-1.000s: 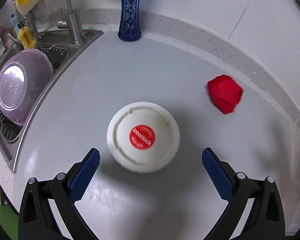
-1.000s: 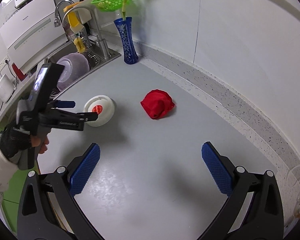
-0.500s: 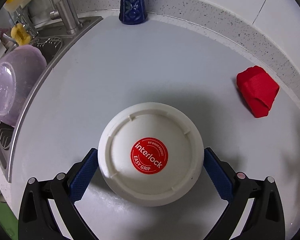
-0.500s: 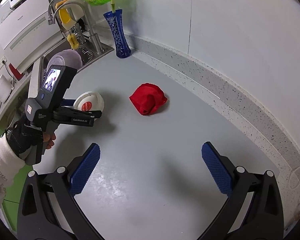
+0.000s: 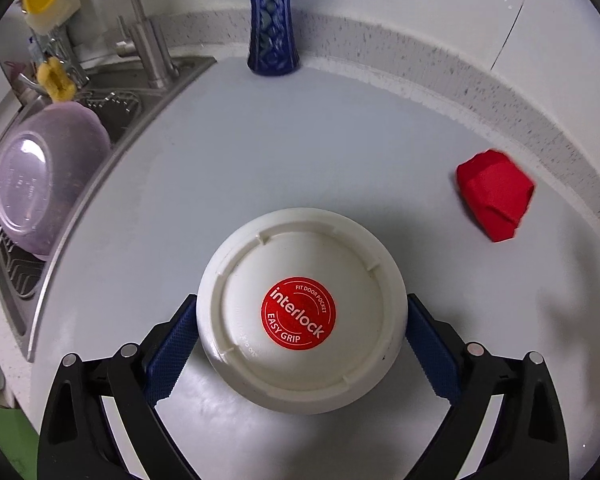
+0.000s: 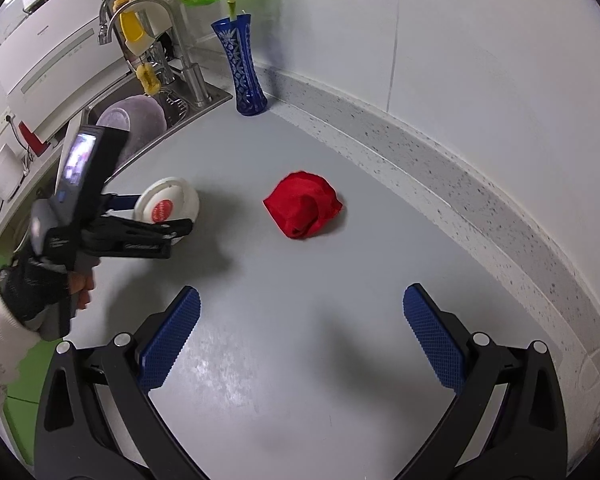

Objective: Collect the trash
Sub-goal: 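Grasp the white round lid with the left tool while the right tool grasps the red cloth, then carry lid and red cloth to the wastebasket and open both tools to drop them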

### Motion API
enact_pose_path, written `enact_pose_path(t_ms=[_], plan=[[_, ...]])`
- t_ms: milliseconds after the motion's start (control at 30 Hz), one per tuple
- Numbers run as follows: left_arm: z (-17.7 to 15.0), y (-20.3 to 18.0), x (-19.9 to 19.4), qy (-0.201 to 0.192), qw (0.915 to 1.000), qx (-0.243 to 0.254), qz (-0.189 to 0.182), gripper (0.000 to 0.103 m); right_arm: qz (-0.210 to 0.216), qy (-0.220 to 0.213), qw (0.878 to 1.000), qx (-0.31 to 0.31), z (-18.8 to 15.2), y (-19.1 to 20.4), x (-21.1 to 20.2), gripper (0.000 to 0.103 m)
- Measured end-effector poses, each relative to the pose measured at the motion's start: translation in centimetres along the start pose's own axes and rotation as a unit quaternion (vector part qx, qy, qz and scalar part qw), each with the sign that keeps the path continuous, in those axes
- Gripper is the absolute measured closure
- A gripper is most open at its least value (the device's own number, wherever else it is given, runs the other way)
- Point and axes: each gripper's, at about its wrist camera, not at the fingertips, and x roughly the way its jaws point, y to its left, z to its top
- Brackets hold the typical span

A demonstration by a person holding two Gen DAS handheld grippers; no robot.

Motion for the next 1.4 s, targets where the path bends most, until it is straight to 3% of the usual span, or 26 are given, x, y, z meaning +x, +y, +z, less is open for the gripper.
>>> enact_pose_path(t_ms=[333, 600, 633, 667, 767, 867, 967, 1133, 1400], plan=[[-2.3, 1.8, -7.0, -0.047, 0.9986, -0.026, 0.004, 0.010, 0.007, 0.010, 1.000, -0.027, 3.9, 0.8, 5.2, 0.003], [-4.9, 4.0, -10.8, -0.069, 0.9959, -0.057, 0.010, 0.010, 0.003, 0.047, 0.999, -0.027, 6.3, 0.6, 11.6, 0.004], [-5.4, 4.4, -11.3, -0.070, 0.9955, -0.063, 0.012, 0.010, 0.005, 0.052, 0.998, -0.030, 6.4, 0.7, 12.2, 0.007], [-5.6, 4.5, -11.5, -0.070, 0.9952, -0.067, 0.013, 0.010, 0.005, 0.056, 0.998, -0.034, 6.5, 0.8, 12.8, 0.023], [-6.8, 5.3, -12.4, -0.071, 0.9943, -0.078, 0.018, 0.010, -0.005, 0.071, 0.997, -0.041, 6.4, 1.0, 14.0, 0.046], [-7.8, 5.8, -13.3, -0.074, 0.9932, -0.086, 0.026, 0.010, -0.006, 0.056, 0.998, -0.042, 6.3, 1.2, 13.1, 0.071], [-9.1, 6.3, -14.5, -0.082, 0.9914, -0.098, 0.028, 0.010, -0.006, 0.041, 0.998, -0.053, 6.1, 2.1, 11.1, 0.082], [-12.2, 7.4, -17.7, -0.101, 0.9872, -0.118, 0.035, 0.010, 0.023, 0.011, 0.996, -0.081, 4.8, 5.4, 6.0, 0.085], [-20.3, 11.1, -24.8, -0.120, 0.9761, -0.162, 0.081, 0.010, 0.122, -0.028, 0.979, -0.163, -0.1, 17.2, -3.8, 0.085]])
